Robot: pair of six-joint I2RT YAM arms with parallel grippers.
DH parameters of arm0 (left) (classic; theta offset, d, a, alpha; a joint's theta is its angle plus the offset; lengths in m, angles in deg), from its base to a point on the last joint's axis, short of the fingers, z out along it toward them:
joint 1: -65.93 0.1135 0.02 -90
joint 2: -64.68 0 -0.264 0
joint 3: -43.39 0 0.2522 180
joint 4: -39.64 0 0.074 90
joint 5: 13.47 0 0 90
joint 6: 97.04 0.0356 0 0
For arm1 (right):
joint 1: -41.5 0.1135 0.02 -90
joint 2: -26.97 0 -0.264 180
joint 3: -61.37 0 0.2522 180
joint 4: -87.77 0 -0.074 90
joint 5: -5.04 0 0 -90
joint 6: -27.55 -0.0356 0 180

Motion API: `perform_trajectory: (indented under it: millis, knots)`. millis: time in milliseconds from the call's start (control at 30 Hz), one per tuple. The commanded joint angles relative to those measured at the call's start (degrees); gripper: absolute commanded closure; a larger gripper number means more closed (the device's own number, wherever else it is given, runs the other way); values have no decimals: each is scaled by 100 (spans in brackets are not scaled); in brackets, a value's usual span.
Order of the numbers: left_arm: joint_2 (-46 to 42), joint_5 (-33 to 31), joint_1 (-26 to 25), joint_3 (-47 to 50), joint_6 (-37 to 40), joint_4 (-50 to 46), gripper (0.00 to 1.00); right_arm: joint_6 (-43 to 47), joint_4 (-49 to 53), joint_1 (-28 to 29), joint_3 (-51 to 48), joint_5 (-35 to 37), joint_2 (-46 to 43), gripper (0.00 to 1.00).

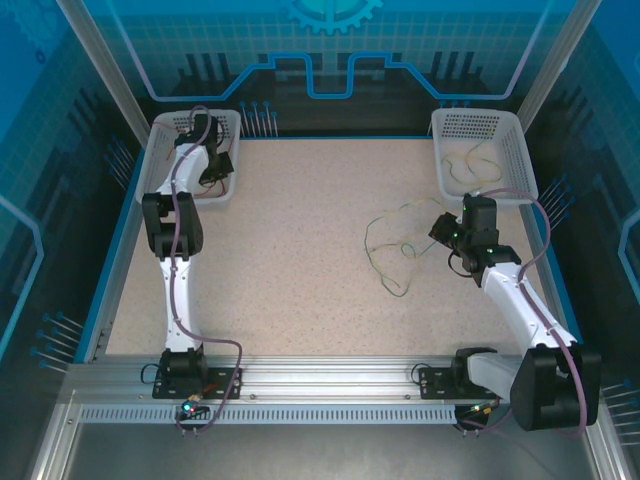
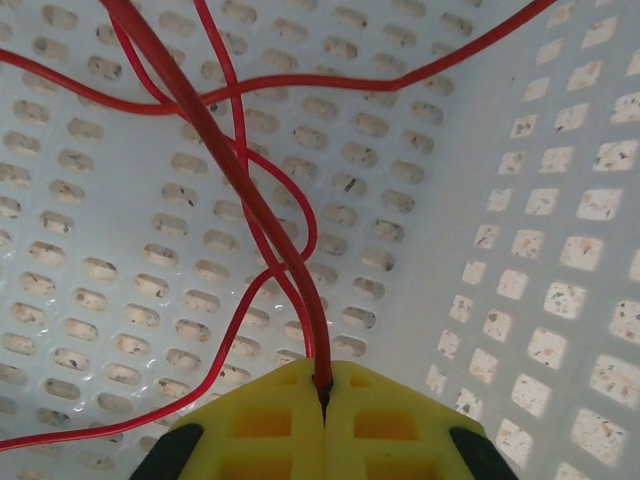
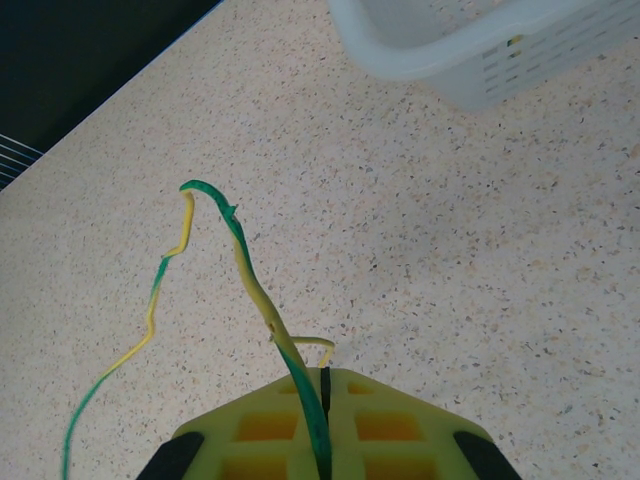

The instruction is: Untangle the cables

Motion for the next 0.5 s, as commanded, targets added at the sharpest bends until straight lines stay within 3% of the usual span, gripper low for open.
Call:
perform_trajectory:
  millis: [0, 33, 100, 267, 367, 467]
  knots:
    - [4, 28, 31, -202, -71, -175, 100, 28, -80, 89, 148, -18, 11, 100]
    - [-60, 32, 28, -185, -71, -191, 100, 35, -68, 89, 156, -22, -2, 100]
    - [-277, 10, 19, -59, -58, -116, 83, 44, -32, 91, 191, -13, -22, 100]
    - [-919, -85, -11, 166, 36, 6, 53, 28, -30, 109, 209, -7, -55, 100]
    - [-1338, -247, -50, 272, 151, 7, 42, 18, -40, 154, 207, 6, -53, 100]
    - [-1856, -440, -129, 520, 264, 107, 40, 23, -41, 196, 218, 36, -54, 100]
